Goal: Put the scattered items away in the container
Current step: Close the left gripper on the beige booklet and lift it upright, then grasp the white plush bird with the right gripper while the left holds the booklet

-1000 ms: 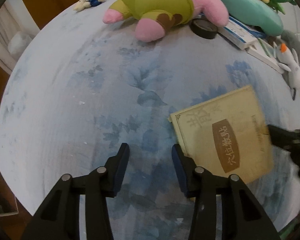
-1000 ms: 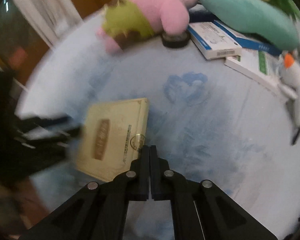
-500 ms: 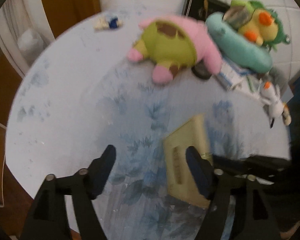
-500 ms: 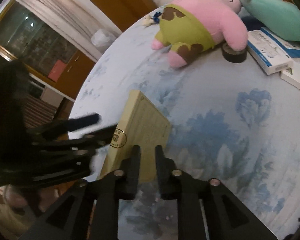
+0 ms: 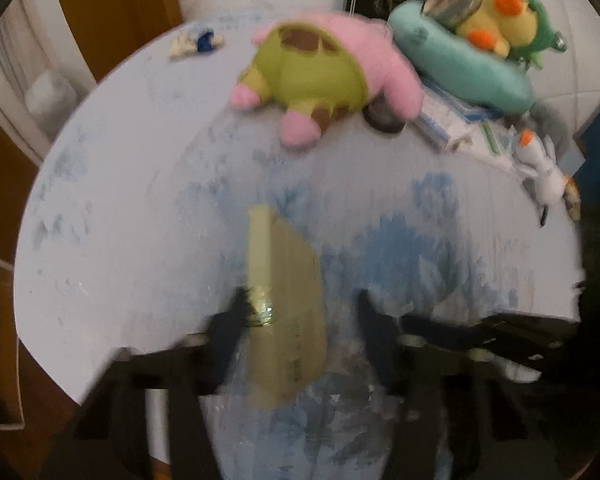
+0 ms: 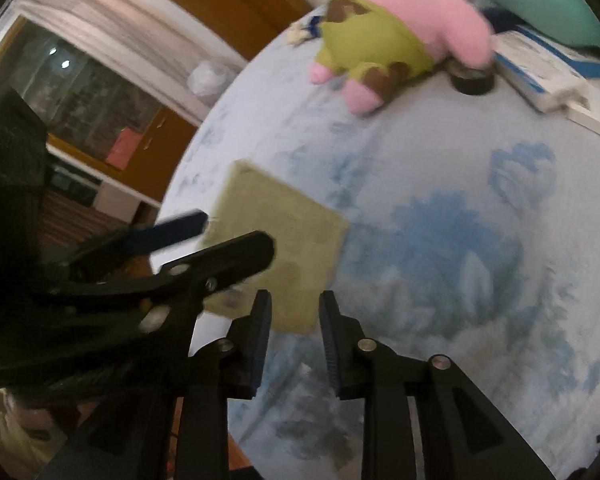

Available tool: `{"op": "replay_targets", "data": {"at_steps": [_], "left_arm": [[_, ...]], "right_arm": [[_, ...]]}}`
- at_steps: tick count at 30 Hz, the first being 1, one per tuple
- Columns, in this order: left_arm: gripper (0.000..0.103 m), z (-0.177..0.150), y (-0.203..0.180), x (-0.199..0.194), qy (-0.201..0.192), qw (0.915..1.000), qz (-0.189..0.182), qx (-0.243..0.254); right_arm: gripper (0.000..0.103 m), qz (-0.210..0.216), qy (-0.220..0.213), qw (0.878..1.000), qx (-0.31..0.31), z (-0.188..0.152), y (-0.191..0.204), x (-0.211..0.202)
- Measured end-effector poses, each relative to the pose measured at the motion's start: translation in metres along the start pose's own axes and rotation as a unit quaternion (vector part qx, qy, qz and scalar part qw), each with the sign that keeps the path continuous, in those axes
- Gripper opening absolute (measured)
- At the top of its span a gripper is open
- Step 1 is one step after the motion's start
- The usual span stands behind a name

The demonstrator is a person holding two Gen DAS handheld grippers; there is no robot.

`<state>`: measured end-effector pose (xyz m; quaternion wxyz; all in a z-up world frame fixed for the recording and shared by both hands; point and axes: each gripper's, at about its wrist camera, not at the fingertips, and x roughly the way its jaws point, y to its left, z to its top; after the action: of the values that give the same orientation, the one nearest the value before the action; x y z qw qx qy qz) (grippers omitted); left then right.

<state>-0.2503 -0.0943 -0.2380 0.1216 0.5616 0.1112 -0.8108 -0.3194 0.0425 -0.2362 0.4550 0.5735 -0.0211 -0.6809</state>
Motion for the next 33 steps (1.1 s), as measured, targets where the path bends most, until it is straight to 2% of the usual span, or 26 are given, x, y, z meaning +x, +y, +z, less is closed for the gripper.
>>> {"op": "replay_targets", "data": {"at_steps": [1, 3, 4, 6, 14, 19, 21, 23, 25, 31, 33], "left_arm": [[0.015, -0.002, -0.002, 0.007, 0.009, 1.0, 0.001, 0.002], [0.011, -0.006, -0.009, 0.015, 0.015, 0.9999, -0.003, 0.007], [0.011, -0.007, -0.014, 0.015, 0.01, 0.9999, -0.002, 0.013], [0.01, -0.005, -0.026, 0.009, -0.001, 0.9996, -0.007, 0.027], [0.01, 0.025, -0.079, 0.0, -0.039, 0.9963, -0.018, 0.074], [0.01, 0.056, -0.118, 0.005, -0.049, 0.9939, -0.038, 0.091], [0.01, 0.067, -0.132, 0.008, -0.052, 0.9931, -0.047, 0.095], [0.01, 0.08, -0.149, 0.014, -0.052, 0.9924, -0.052, 0.098], [0.01, 0.091, -0.164, 0.02, -0.052, 0.992, -0.055, 0.101], [0.01, 0.115, -0.197, 0.034, -0.048, 0.9921, -0.05, 0.105], [0.01, 0.119, -0.207, 0.038, -0.047, 0.9919, -0.048, 0.108]], "right_arm": [[0.03, -0.012, -0.001, 1.0, 0.006, -0.003, -0.006, -0.003], [0.035, -0.036, -0.011, 0.999, 0.029, -0.008, -0.024, -0.011], [0.041, -0.05, -0.016, 0.998, 0.04, -0.01, -0.032, -0.016], [0.045, -0.078, -0.027, 0.995, 0.059, -0.014, -0.048, -0.025], [0.045, -0.161, -0.079, 0.978, 0.104, -0.014, -0.096, -0.074], [0.045, -0.215, -0.111, 0.964, 0.111, 0.006, -0.122, -0.108], [0.045, -0.246, -0.125, 0.955, 0.111, 0.017, -0.138, -0.12], [0.053, -0.272, -0.132, 0.947, 0.11, 0.025, -0.153, -0.132], [0.067, -0.289, -0.131, 0.943, 0.101, 0.035, -0.166, -0.139], [0.075, -0.33, -0.12, 0.933, 0.072, 0.057, -0.195, -0.144], [0.083, -0.349, -0.116, 0.927, 0.074, 0.06, -0.209, -0.138]]}}
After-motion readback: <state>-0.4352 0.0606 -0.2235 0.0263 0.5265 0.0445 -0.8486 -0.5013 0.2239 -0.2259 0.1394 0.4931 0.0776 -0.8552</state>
